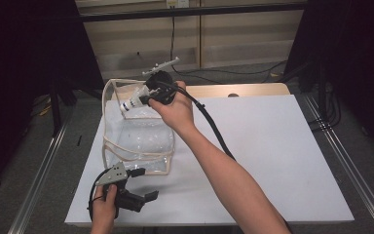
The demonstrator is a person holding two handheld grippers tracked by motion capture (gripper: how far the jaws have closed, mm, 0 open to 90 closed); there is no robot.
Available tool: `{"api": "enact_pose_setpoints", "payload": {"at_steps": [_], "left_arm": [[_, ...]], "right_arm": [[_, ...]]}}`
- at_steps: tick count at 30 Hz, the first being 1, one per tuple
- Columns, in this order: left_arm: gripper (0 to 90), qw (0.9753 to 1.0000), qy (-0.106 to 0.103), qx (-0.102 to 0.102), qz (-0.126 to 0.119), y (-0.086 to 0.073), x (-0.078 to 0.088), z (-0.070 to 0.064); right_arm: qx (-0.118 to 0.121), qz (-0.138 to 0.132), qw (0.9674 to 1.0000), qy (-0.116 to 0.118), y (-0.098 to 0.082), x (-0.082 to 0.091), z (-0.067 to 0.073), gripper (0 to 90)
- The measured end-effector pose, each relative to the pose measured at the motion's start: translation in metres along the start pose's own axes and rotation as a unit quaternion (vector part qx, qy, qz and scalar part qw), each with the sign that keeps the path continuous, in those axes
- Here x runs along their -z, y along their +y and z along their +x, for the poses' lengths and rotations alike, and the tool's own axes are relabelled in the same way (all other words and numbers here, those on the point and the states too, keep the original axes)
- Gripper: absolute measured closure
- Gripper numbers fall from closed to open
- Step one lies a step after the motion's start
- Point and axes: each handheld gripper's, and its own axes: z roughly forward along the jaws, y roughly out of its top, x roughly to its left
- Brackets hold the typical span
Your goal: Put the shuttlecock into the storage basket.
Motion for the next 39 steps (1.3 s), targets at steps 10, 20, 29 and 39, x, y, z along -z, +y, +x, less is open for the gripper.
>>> {"api": "enact_pose_setpoints", "payload": {"at_steps": [10,20,29,39], "left_arm": [[3.9,1.0,0.001,0.002,-0.001,0.0,-0.001,0.0],[3.9,1.0,0.003,0.001,-0.004,0.0,0.0,0.0],[3.9,1.0,0.003,0.0,-0.004,0.0,0.001,0.001],[3.8,1.0,0.003,-0.001,-0.002,0.001,0.002,0.001]], "right_arm": [[-0.003,-0.001,1.0,0.0,0.002,-0.004,0.001,88.1],[-0.002,0.003,1.0,0.007,0.002,-0.012,0.004,88.0],[0.002,0.004,0.9999,0.009,0.001,-0.019,0.003,88.0],[0.001,0.011,0.9999,0.004,-0.002,-0.028,0.001,88.0]]}}
